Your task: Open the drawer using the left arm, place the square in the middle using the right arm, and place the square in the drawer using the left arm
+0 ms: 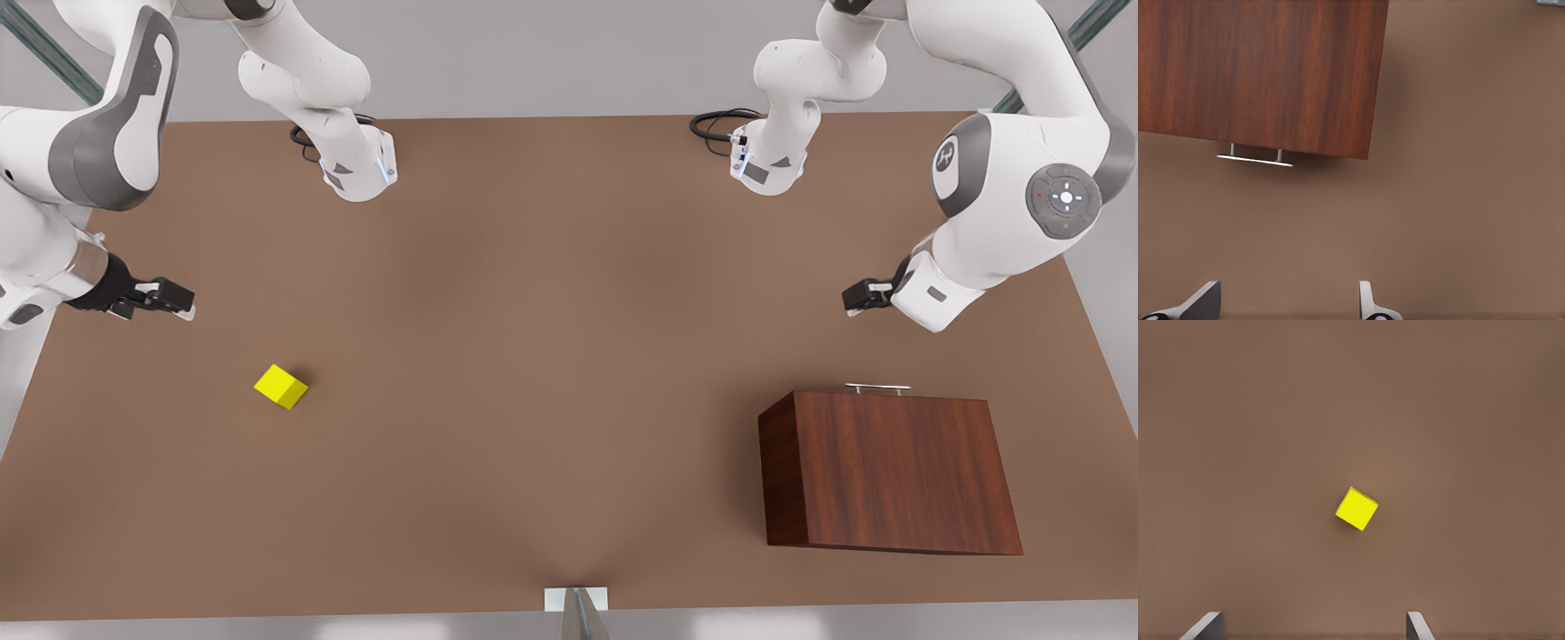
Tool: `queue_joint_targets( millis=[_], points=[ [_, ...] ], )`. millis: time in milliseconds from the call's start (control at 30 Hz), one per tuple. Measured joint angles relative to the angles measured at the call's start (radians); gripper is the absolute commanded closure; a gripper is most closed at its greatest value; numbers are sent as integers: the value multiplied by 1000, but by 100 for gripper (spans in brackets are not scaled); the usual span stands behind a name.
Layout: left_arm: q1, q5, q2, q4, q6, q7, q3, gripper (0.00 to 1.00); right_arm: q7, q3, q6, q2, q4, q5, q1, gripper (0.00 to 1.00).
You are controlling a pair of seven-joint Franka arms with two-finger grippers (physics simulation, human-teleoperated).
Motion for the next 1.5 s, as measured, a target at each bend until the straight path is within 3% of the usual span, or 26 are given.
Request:
queue_joint_targets(
  millis=[67,133,233,300,400,533,667,800,1500],
  points=[
    [-1,-2,-17,-41,-2,2,0,0,0,0,0,2,-1,0,0,0],
    [0,3,-68,-240,29,-91,3,0,4,0,3,13,-5,0,-2,0],
    [77,13,-178,-603,517,-668,4,0,85,-34,19,121,-6,3,-13,0],
    [141,-1,-214,-826,902,-832,7,0,440,-32,41,210,-14,2,35,0],
    [135,-82,-267,-958,1133,-887,18,0,504,-52,179,247,-122,8,25,0],
    [168,-173,-270,-1044,1267,-888,42,0,584,-56,309,226,-290,9,26,0],
    [180,-229,-249,-1062,1315,-890,51,0,592,-49,698,173,-573,37,38,0],
    [184,-268,-193,-1061,1408,-888,51,0,585,-48,860,220,-633,66,60,0],
    [195,-290,-23,-969,1514,-875,49,0,491,-78,936,308,-641,86,46,0]
  ],
)
